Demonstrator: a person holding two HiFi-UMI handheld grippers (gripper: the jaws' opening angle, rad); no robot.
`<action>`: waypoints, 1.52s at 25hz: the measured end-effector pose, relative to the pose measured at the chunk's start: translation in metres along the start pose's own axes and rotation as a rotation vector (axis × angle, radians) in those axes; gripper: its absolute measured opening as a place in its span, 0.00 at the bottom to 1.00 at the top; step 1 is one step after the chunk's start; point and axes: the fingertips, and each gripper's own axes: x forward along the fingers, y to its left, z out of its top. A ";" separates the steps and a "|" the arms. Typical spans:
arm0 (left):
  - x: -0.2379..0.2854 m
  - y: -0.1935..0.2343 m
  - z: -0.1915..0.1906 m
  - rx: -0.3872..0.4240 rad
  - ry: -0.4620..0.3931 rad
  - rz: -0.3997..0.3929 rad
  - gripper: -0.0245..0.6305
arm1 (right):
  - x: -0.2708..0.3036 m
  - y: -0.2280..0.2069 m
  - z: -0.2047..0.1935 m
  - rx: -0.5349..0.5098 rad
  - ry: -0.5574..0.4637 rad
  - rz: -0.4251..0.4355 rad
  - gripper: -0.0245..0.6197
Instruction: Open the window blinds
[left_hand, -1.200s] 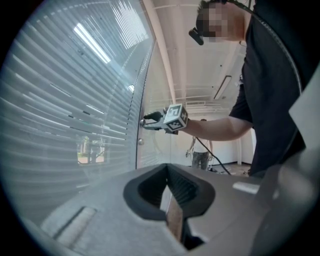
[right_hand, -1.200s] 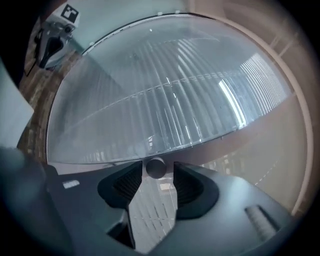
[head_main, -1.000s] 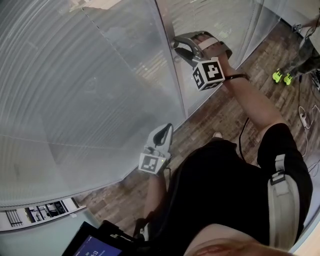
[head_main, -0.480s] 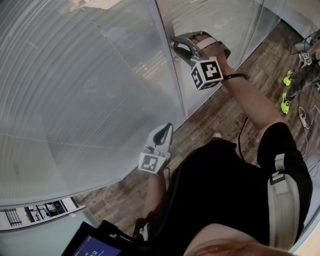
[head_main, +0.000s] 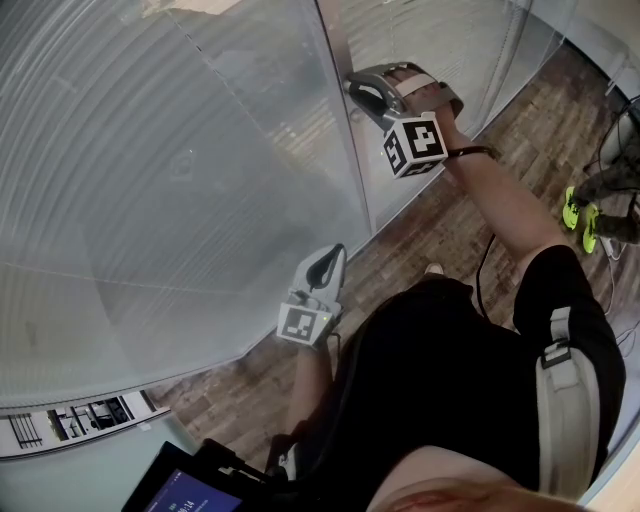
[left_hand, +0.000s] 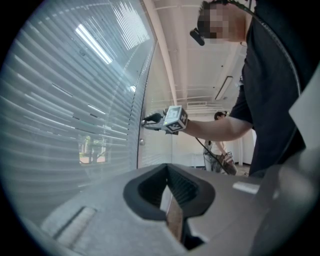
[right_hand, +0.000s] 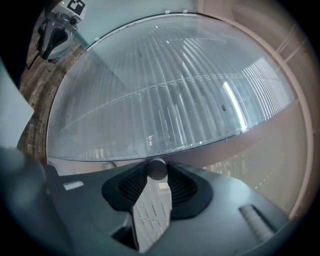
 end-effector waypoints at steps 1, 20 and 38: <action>0.000 0.000 0.000 0.000 0.001 -0.001 0.04 | 0.000 0.000 0.000 0.023 -0.003 0.003 0.24; 0.011 -0.008 0.006 -0.036 -0.015 -0.041 0.04 | -0.002 -0.015 -0.003 0.680 -0.062 0.044 0.24; 0.013 -0.017 0.010 -0.024 -0.032 -0.068 0.04 | 0.005 -0.012 -0.016 1.275 -0.133 0.093 0.24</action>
